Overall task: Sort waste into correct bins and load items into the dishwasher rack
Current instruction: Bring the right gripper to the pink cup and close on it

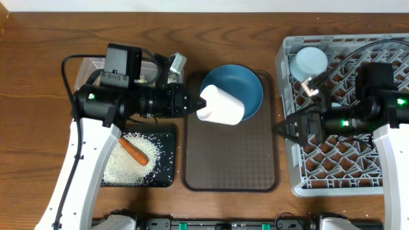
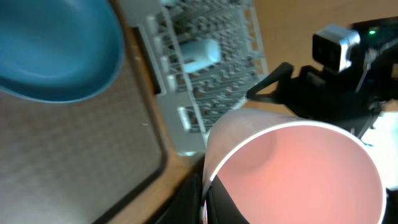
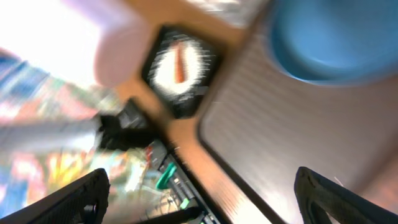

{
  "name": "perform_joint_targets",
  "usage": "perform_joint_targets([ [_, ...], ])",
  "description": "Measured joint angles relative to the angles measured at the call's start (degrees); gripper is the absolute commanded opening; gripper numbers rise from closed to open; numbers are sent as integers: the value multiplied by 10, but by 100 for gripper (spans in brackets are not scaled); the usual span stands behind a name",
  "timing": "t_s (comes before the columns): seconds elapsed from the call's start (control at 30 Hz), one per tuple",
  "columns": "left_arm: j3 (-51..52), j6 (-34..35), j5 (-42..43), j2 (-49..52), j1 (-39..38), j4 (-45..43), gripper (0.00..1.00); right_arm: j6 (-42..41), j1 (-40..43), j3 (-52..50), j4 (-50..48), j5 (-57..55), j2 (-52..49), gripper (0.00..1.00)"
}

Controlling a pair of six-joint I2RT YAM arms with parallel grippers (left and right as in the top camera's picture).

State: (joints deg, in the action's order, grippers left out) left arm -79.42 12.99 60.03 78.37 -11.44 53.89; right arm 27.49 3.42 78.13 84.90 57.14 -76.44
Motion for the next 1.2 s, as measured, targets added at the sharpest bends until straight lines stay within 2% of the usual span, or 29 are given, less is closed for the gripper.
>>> perform_joint_targets([
  [0.2,0,-24,109,37,-13,1,6,145,-40,0,12,70,0,96],
  [0.43,0,-30,152,55,-40,1,7,227,-102,0,7,108,0,95],
  [0.57,0,-38,159,55,-51,1,6,245,-124,0,-10,122,0,90],
  [0.7,0,-43,165,55,-61,1,7,255,-134,0,-26,138,0,73],
  [0.83,0,-44,172,55,-64,2,7,257,-134,0,-34,142,0,66],
  [1.0,0,-47,177,55,-64,10,7,257,-134,0,-41,150,0,70],
  [1.2,0,-57,179,55,-64,23,7,257,-134,0,-52,167,0,69],
])
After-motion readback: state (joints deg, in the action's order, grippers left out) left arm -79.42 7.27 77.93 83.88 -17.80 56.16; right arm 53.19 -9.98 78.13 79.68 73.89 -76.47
